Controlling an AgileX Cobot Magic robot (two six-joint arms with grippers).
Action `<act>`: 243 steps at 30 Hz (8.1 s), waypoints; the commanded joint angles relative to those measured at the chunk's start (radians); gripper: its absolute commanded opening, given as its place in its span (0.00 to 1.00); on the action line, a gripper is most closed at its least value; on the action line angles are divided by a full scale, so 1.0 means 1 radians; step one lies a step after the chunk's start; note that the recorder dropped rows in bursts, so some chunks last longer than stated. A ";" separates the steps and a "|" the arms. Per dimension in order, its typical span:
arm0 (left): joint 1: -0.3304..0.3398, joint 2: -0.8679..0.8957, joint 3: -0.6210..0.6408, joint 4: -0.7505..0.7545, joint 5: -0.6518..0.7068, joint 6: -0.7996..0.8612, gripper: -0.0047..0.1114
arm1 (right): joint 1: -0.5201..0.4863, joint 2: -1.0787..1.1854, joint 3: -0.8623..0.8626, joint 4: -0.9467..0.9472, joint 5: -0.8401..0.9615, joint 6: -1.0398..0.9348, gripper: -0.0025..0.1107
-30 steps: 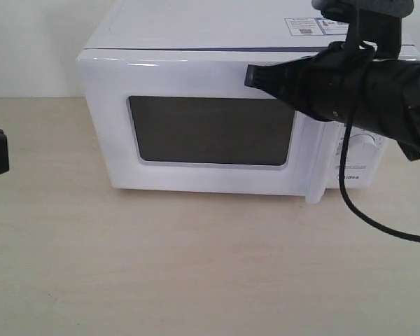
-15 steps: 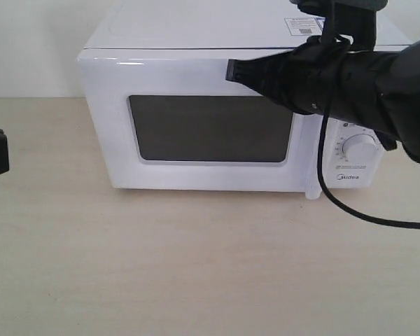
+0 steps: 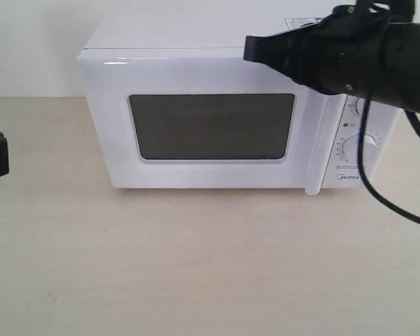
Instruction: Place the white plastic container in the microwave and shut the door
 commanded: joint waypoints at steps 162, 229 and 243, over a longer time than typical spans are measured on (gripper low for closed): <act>0.288 -0.597 0.644 0.932 -0.433 -0.844 0.08 | -0.008 -0.763 0.390 -0.016 0.659 -0.112 0.02; 0.367 -0.597 0.644 0.932 -0.428 -0.845 0.08 | -0.624 -1.290 0.717 -0.390 0.532 0.107 0.02; 0.367 -0.597 0.644 0.932 -0.428 -0.845 0.08 | -0.624 -1.290 0.795 -1.269 0.449 1.095 0.02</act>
